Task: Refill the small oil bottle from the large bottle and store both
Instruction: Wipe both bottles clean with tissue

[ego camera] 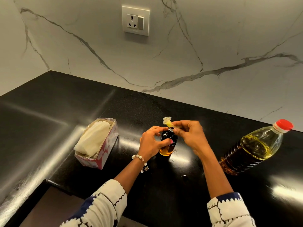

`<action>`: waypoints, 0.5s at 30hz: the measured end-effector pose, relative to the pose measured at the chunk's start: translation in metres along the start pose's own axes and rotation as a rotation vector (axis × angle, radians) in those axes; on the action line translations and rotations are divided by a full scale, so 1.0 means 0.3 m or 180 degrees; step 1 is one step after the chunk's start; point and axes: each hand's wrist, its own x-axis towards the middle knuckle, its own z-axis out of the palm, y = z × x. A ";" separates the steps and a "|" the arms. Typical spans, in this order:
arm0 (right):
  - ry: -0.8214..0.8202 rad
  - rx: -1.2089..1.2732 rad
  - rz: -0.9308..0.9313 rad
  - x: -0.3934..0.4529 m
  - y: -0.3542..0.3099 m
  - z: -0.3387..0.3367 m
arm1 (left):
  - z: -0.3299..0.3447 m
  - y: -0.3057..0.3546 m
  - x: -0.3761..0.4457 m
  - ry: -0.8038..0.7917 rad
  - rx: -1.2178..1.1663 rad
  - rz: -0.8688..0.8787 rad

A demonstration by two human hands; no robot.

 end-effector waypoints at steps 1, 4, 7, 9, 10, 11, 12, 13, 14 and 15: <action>-0.0030 -0.0126 -0.0063 -0.014 0.001 0.018 | 0.001 0.001 0.000 0.0016 0.0008 0.0021; 0.0578 -0.0034 0.0062 -0.049 0.005 0.068 | 0.006 0.000 0.000 0.0060 0.0051 0.0071; 0.1110 0.0672 0.0473 -0.076 0.018 0.093 | 0.009 0.000 -0.002 0.0097 0.0053 0.0132; 0.0912 0.1286 0.0717 -0.089 0.018 0.073 | 0.009 0.002 -0.002 0.0071 0.0073 0.0186; 0.0779 0.1625 0.0812 -0.094 0.019 0.052 | 0.007 0.003 0.000 0.0035 0.0094 0.0192; 0.0785 0.1837 0.0881 -0.094 0.029 0.031 | 0.002 0.003 0.001 -0.0011 0.0119 0.0177; 0.0965 0.1910 0.0937 -0.088 0.047 0.009 | -0.002 0.004 0.004 -0.0060 0.0147 0.0149; 0.1248 0.1796 0.0994 -0.077 0.077 -0.007 | -0.006 0.006 0.007 -0.0098 0.0185 0.0128; 0.1489 0.1600 0.1051 -0.068 0.109 -0.014 | -0.010 0.008 0.007 -0.0120 0.0218 0.0108; 0.1571 0.1411 0.1079 -0.063 0.135 -0.011 | -0.012 0.009 0.007 -0.0136 0.0233 0.0088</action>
